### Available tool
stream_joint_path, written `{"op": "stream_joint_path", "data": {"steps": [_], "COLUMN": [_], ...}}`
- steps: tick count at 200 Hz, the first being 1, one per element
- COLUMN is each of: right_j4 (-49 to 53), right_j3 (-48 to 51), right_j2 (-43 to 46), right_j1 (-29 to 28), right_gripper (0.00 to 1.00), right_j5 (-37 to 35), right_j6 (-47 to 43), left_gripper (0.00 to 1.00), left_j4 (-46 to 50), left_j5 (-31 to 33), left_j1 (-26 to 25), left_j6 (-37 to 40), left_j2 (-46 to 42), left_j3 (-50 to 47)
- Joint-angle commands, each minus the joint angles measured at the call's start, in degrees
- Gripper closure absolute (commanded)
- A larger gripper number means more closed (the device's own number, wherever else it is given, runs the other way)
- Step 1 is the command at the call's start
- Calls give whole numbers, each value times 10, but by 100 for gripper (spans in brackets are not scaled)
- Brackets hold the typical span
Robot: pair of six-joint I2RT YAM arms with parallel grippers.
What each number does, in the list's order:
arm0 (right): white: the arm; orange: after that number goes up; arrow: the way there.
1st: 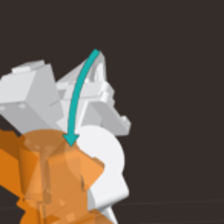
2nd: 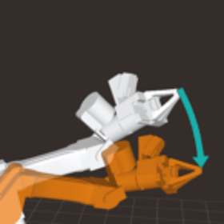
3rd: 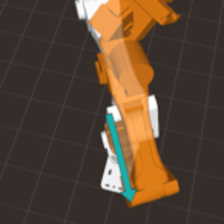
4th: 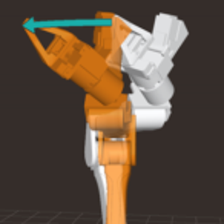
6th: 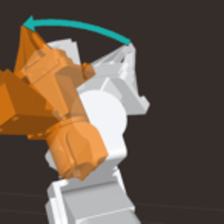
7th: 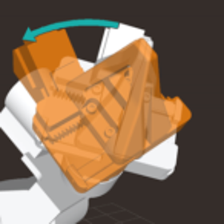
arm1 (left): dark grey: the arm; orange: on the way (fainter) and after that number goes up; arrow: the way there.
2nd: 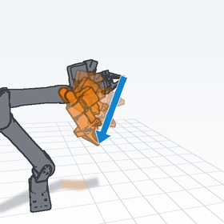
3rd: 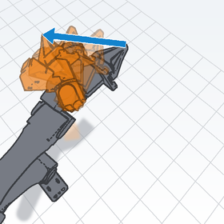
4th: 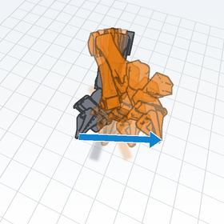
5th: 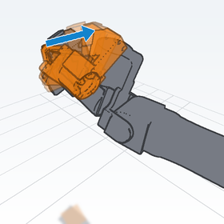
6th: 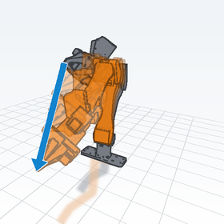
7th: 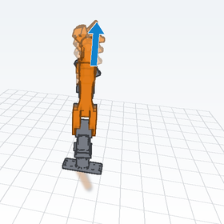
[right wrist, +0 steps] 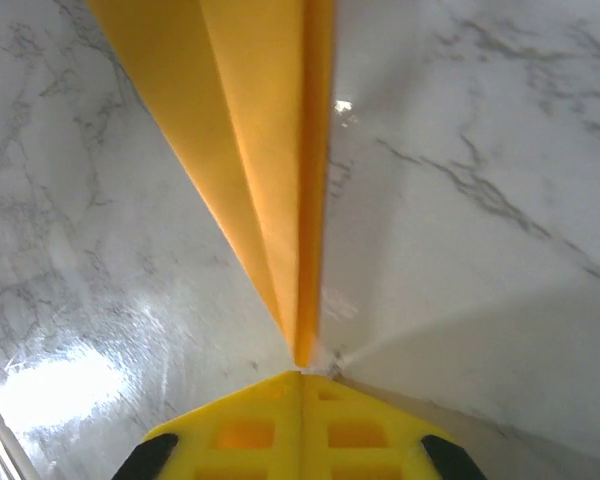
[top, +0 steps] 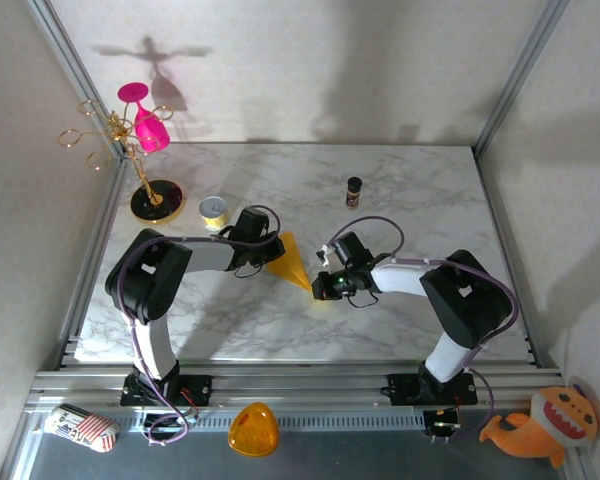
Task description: Fold a paper plane with a square sheet of paper (pick it up from the middle)
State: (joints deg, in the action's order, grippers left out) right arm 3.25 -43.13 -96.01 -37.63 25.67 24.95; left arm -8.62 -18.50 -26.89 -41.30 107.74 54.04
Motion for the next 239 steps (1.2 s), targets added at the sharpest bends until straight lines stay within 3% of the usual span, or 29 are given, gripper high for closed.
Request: {"op": "stream_joint_path", "data": {"steps": [1, 31, 60, 96, 149, 193, 239], "right_j4": [21, -27, -40, -52, -31, -38, -28], "right_j3": [-7, -32, -60, -83, -166, -222, -236], "right_j2": [33, 59, 30, 5, -67, -143, -166], "right_j1": [5, 5, 5, 5, 11, 32, 35], "right_gripper": [96, 93, 91, 81, 64, 65, 72], "right_j5": [-2, -17, -18, -38, -88, -45, -15], "right_j6": [17, 22, 26, 28, 19, 27, 11], "left_gripper": [88, 81, 69, 57, 45, 45, 46], "left_j4": [55, 46, 37, 2, -125, -213, -223], "left_j5": [2, -35, -16, 31, 13, -16, -44], "left_j1": [11, 10, 11, 17, 27, 27, 26], "left_j6": [18, -9, -42, -95, -210, -271, -289], "left_j2": [13, -28, -84, -155, -207, -173, -123], "left_j3": [17, 53, 47, -29, -145, -184, -172]}}
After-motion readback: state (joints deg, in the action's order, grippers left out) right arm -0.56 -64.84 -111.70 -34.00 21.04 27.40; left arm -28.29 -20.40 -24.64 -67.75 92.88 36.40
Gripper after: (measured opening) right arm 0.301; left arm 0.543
